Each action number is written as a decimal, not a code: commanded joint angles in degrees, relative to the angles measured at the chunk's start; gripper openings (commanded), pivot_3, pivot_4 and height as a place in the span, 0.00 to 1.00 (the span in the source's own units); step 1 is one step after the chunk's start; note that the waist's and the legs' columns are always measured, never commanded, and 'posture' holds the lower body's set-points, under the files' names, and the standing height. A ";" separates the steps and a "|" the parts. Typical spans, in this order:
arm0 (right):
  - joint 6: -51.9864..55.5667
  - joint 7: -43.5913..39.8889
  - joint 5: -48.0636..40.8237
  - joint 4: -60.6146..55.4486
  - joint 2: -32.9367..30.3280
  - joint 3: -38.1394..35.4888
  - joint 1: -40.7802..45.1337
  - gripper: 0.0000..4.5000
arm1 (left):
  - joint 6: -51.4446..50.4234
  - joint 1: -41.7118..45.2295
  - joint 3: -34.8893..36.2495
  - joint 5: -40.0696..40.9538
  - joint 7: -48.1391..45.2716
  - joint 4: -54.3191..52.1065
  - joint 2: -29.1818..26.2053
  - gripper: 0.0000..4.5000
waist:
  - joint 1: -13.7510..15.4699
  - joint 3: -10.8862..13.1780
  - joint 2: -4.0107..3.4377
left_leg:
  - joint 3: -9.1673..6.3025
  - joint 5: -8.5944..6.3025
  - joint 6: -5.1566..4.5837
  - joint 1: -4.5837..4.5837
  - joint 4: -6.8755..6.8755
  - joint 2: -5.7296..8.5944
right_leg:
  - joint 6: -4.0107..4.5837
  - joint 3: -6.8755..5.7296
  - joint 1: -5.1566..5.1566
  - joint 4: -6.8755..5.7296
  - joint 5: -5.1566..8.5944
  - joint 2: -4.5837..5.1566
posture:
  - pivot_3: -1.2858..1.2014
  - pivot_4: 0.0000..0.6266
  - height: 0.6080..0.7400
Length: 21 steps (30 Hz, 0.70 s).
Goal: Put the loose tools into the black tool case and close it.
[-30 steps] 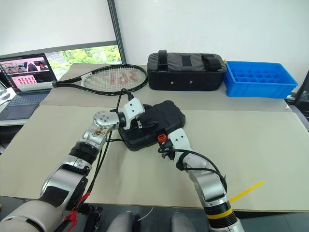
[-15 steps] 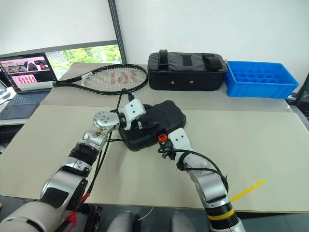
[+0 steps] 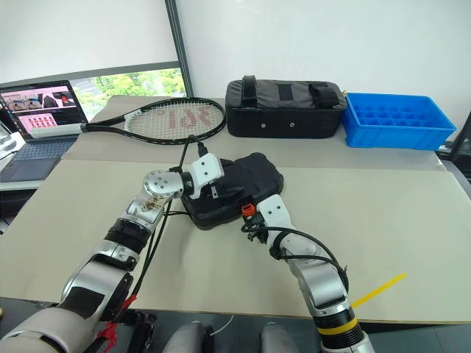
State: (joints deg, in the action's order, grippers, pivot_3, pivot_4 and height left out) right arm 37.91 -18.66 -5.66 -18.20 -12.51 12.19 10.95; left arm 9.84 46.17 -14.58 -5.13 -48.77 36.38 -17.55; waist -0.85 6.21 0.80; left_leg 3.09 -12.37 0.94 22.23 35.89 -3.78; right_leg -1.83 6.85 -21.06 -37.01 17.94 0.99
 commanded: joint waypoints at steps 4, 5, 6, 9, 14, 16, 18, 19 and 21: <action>-7.78 0.80 -1.25 -5.35 0.88 -4.67 2.77 0.26 | -1.88 -4.67 -6.03 -4.55 -2.75 3.49 0.66 0.86 | 0.00 0.00 0.00 | 0.00 0.00 0.00 0.01 0.00 0.00 | 0.00 0.00 0.00 0.00 0.00 0.00 | 0.52 0.24 0.76; -8.02 0.80 -1.28 -5.30 0.96 -4.67 2.71 0.26 | -1.89 -4.72 -6.05 -4.56 -2.75 3.47 0.68 0.86 | 0.00 0.00 0.00 | 0.00 0.00 0.00 0.01 0.00 0.00 | 0.00 0.00 0.00 0.00 0.00 0.00 | 0.52 0.24 0.76; -8.62 0.74 -1.28 -5.12 1.11 -4.47 2.41 0.26 | -1.97 -4.77 -6.06 -4.54 -2.75 3.43 0.73 0.86 | -0.01 0.01 0.01 | 0.00 0.00 0.00 0.01 0.00 0.00 | 0.00 0.00 -0.01 0.00 0.00 0.00 | 0.52 0.24 0.76; -12.07 1.44 -0.78 -2.88 2.21 -3.98 1.40 0.26 | -2.14 -4.78 -5.99 -4.46 -2.79 3.44 0.81 0.86 | -0.01 0.01 0.01 | 0.00 0.00 0.00 0.02 0.00 0.00 | 0.00 0.00 -0.01 0.00 0.00 0.00 | 0.52 0.24 0.76; -19.90 1.97 0.96 2.55 3.05 -3.31 0.38 0.26 | -2.30 -4.79 -5.89 -4.40 -2.89 3.45 0.77 0.86 | -0.19 0.01 0.02 | -0.01 0.00 0.00 -0.01 0.01 0.00 | -0.01 0.01 0.00 0.00 0.01 0.00 | 0.52 0.24 0.76; -22.73 2.00 1.20 4.48 3.53 -3.21 0.14 0.26 | -2.31 -4.86 -5.87 -4.40 -2.94 3.39 0.69 0.86 | -0.23 0.01 0.02 | -0.01 0.00 0.00 -0.04 0.01 0.00 | -0.01 0.01 0.01 -0.01 0.01 0.00 | 0.52 0.24 0.76; -26.15 2.19 1.33 6.49 4.30 -3.25 -0.04 0.26 | -2.41 -5.09 -5.87 -4.35 -2.98 3.12 0.62 0.86 | -0.26 0.02 0.04 | -0.01 0.01 -0.01 -0.06 0.01 0.01 | -0.02 0.01 0.03 -0.02 0.00 0.00 | 0.52 0.24 0.76; -27.61 2.27 1.42 7.58 4.59 -3.30 -0.01 0.26 | -2.44 -5.12 -5.87 -4.34 -2.98 3.12 0.63 0.86 | -0.27 0.02 0.04 | -0.01 0.01 -0.01 -0.07 0.01 0.01 | -0.01 0.02 0.03 -0.02 0.00 0.00 | 0.52 0.24 0.76; -30.31 2.29 1.86 9.98 4.91 -3.33 0.01 0.26 | -2.52 -5.15 -5.88 -4.34 -2.96 3.13 0.67 0.86 | -0.36 0.02 0.04 | -0.01 0.01 -0.02 -0.11 0.01 0.01 | -0.01 0.03 0.05 -0.03 0.00 -0.01 | 0.52 0.24 0.76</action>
State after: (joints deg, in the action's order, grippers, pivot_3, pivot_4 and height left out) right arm 14.70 -18.58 -3.50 -5.57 -8.77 11.79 8.07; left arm 9.82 45.36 -14.59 -5.15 -48.79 35.62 -17.42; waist -1.21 6.23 0.84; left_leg 3.08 -12.35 0.92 22.10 35.91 -3.76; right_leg -1.85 6.91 -21.01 -37.05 17.94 0.98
